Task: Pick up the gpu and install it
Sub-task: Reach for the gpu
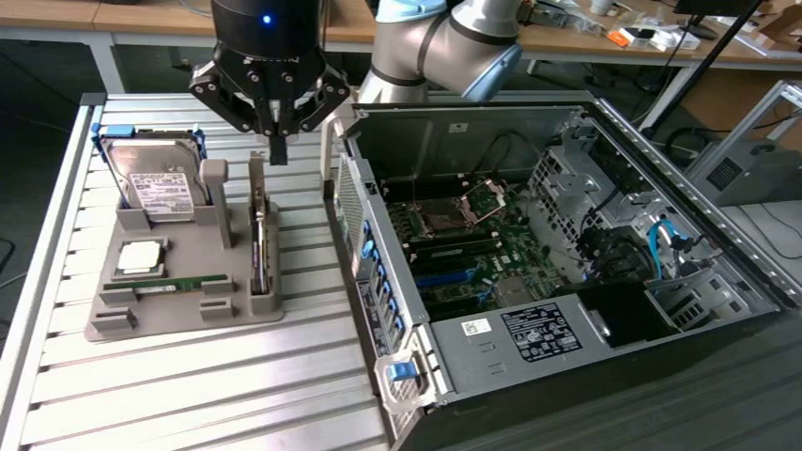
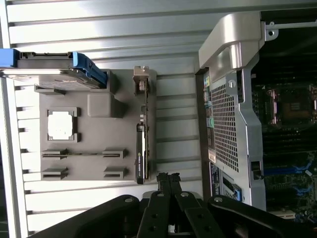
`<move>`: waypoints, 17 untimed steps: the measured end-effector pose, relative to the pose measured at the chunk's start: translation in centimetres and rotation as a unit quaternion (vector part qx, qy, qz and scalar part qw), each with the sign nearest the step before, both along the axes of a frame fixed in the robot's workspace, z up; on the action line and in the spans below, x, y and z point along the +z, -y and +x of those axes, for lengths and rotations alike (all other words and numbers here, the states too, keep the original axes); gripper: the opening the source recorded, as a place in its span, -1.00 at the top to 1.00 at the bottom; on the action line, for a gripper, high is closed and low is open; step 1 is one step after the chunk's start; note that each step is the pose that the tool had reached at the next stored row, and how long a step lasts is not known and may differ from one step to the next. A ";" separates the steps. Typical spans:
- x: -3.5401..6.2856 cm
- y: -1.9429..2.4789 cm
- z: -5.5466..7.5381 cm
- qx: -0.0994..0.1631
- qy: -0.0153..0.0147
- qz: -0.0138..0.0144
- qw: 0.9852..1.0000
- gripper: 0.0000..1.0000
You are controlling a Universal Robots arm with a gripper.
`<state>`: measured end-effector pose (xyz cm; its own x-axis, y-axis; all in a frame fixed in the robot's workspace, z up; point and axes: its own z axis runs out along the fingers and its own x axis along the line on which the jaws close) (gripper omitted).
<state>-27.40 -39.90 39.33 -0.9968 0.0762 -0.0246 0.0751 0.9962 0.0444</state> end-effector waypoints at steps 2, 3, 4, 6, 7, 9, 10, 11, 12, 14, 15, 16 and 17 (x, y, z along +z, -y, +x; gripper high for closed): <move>0.00 0.00 -0.1 0.000 0.000 0.000 1.000 0.79; 0.00 0.00 -0.2 0.000 0.000 0.000 1.000 0.79; 0.00 0.00 -0.3 0.000 0.000 0.000 1.000 0.79; 0.00 0.00 -0.5 0.000 0.000 0.000 1.000 0.79; 0.00 0.00 -0.6 0.000 0.000 0.000 1.000 0.79; 0.00 0.00 -0.7 0.000 0.000 0.000 1.000 0.79; 0.00 0.00 -0.8 0.000 0.000 0.000 1.000 0.79; 0.00 0.00 -0.8 0.000 0.000 0.000 1.000 0.79; 0.00 0.00 -0.9 0.000 0.000 0.000 1.000 0.79; 0.00 0.00 -1.0 0.000 0.000 0.000 1.000 0.79; 0.00 0.00 -1.1 0.000 0.000 0.000 1.000 0.79; 0.00 0.00 -1.1 0.000 0.000 0.000 1.000 0.79; 0.00 0.00 -1.2 0.000 0.000 0.000 1.000 0.79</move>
